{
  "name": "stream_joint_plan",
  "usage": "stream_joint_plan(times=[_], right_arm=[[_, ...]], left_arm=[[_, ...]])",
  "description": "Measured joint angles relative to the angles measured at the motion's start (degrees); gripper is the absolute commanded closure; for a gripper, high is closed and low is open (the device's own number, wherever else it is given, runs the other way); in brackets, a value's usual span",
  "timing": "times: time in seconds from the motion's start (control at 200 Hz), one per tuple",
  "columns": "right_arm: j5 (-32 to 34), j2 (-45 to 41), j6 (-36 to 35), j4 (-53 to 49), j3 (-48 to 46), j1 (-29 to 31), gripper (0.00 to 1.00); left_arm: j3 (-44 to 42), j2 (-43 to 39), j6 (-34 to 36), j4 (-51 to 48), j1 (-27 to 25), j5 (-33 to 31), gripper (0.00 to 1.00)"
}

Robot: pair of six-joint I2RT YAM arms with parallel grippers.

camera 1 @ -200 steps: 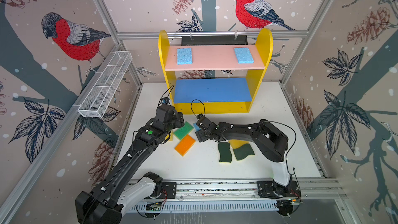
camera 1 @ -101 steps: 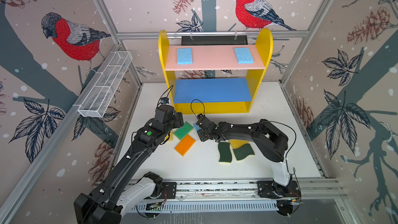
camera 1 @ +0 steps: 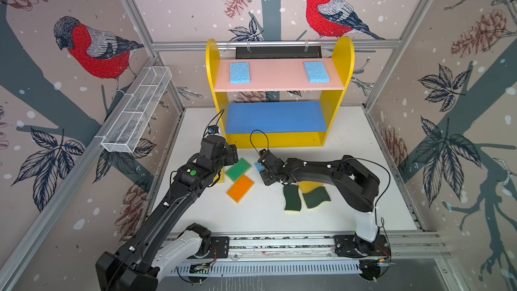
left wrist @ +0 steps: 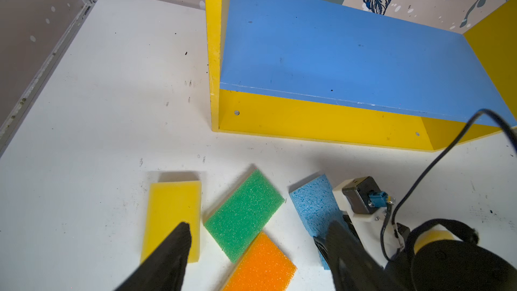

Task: Place and organize the cleaning sponges onto the shelf
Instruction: 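Close the right gripper on the light-blue sponge's end, then lift the light-blue sponge with the right gripper up to the pink shelf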

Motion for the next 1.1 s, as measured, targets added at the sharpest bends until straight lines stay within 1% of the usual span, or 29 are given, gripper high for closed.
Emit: stream_joint_plan(times=[0.48, 0.78, 1.036, 1.096], right_arm=[[2.54, -11.02, 0.35, -5.9, 0.15, 0.63, 0.39], [4.61, -19.41, 0.2, -8.61, 3.52, 0.81, 0.38], [5.49, -22.56, -0.33, -10.71, 6.97, 0.81, 0.39], [6.03, -23.34, -1.46, -11.28, 8.11, 0.81, 0.38]], left_arm=[[3.39, -0.22, 0.98, -0.09, 0.02, -0.26, 0.24], [5.62, -1.31, 1.4, 0.83, 0.02, -1.11, 0.23], [7.34, -1.33, 1.46, 0.94, 0.02, -1.09, 0.23], [7.85, -1.25, 1.57, 0.94, 0.02, -1.11, 0.23]])
